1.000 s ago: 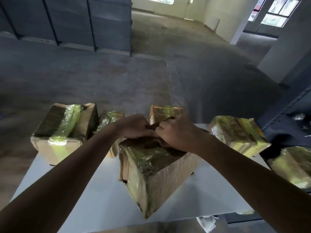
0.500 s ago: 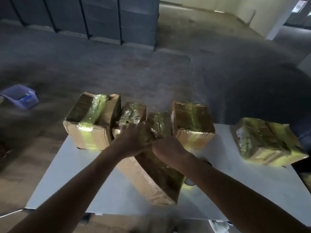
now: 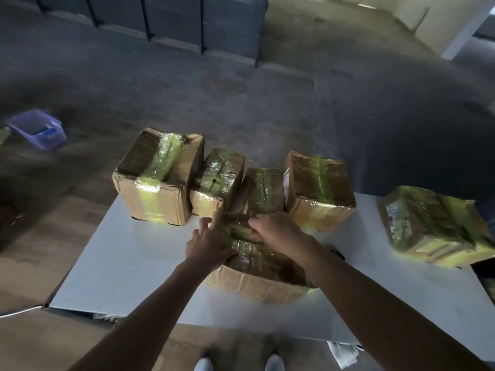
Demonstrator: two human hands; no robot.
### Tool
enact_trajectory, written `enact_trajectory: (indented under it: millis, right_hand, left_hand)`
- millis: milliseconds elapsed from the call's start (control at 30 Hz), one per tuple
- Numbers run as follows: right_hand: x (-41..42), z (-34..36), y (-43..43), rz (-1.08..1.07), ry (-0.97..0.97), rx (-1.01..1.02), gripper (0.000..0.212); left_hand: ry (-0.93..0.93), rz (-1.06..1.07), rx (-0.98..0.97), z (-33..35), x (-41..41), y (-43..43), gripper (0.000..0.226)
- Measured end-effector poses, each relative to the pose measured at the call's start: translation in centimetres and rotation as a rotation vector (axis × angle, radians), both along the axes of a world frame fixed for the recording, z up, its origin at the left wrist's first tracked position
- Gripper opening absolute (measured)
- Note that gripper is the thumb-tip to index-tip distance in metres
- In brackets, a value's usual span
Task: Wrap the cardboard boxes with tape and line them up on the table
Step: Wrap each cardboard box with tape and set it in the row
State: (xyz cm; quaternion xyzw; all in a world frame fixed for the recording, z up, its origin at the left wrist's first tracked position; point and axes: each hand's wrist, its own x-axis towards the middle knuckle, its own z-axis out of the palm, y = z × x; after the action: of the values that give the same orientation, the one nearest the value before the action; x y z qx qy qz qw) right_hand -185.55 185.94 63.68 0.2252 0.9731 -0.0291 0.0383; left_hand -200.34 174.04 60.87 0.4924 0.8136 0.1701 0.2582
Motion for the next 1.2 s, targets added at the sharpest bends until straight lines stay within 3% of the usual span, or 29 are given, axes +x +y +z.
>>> enact_trajectory:
  millis: [233,367,433,500,567,733,833,900,967,1033,1100,1200]
  right_hand:
    - [1.1,0.2,0.7,-0.065,-0.054,-0.254,0.042]
    - [2.0,0.0,0.8,-0.103,0.185,-0.074,0.034]
    - [2.4,-0.8,0.6,-0.269,0.201,-0.090,0.049]
    - [2.5,-1.9,0.2,-0.371,0.133,-0.234,0.055]
    - [2.4,-3.0,-0.1,-0.383,0.101,-0.249,0.054]
    - [2.2,-3.8,0.2,-0.356,0.085,-0.135,0.056]
    - [2.7,-3.8,0.5,-0.361,0.070,-0.254,0.056]
    - [3.1,-3.1,0.5,-0.354,0.180,-0.361,0.052]
    - [4.0,-2.7,1.0,-0.362,0.315,-0.289,0.043]
    - [5.2,-2.8,1.2,-0.407,0.322,-0.210,0.030]
    - [6.0,-3.0,0.9,-0.452,0.281,-0.300,0.029]
    - [6.3,-3.2,0.8,-0.429,0.238,-0.357,0.031]
  left_hand:
    - [0.029,-0.098,-0.102,0.1,-1.0,1.0,0.109]
    - [0.026,-0.120,-0.095,0.1,-1.0,1.1,0.107]
    - [0.110,-0.140,-0.032,0.5,-0.7,1.0,0.105]
    - [0.271,-0.227,0.123,0.5,-0.6,0.7,0.102]
    - [0.325,-0.334,0.224,-0.1,-0.8,0.3,0.092]
    - [0.327,-0.485,0.221,-1.1,-1.2,1.0,0.055]
    - [0.339,-0.584,0.243,-1.5,-0.9,1.2,0.036]
    - [0.305,-0.569,0.275,-1.6,-1.0,1.1,0.031]
    - [0.312,-0.574,0.286,-1.4,-1.4,1.2,0.033]
    - [0.241,-0.575,0.301,-1.1,-1.9,1.0,0.043]
    - [0.196,-0.622,0.308,-1.1,-2.0,0.5,0.063]
    - [0.367,-0.705,0.246,-1.5,-1.6,0.4,0.098]
